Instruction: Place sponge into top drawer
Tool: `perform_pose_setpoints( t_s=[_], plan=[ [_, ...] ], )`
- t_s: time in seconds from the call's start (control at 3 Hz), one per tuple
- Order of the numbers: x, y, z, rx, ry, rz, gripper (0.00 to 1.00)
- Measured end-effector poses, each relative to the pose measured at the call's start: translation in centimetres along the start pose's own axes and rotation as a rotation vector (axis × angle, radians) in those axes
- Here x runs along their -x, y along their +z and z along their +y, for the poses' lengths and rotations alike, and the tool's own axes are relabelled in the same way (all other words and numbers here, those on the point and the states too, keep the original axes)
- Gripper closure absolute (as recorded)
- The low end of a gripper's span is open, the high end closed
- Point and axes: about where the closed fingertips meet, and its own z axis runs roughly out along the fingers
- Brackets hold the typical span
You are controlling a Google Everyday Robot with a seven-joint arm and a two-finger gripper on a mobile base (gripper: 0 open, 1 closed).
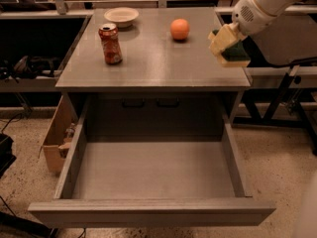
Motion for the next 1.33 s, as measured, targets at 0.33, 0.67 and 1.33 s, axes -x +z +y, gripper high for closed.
perform_pose_setpoints(
  t_s=[0.33, 0.67, 1.33],
  plan=[
    [-3.6, -3.3, 3.0, 0.043, -0.059, -0.111, 1.00],
    [-6.8, -4.8, 6.0, 0.018, -0.105, -0.172, 1.00],
    [-7.8, -0.7, 13.9, -0.087, -0.157, -0.230, 1.00]
  ],
)
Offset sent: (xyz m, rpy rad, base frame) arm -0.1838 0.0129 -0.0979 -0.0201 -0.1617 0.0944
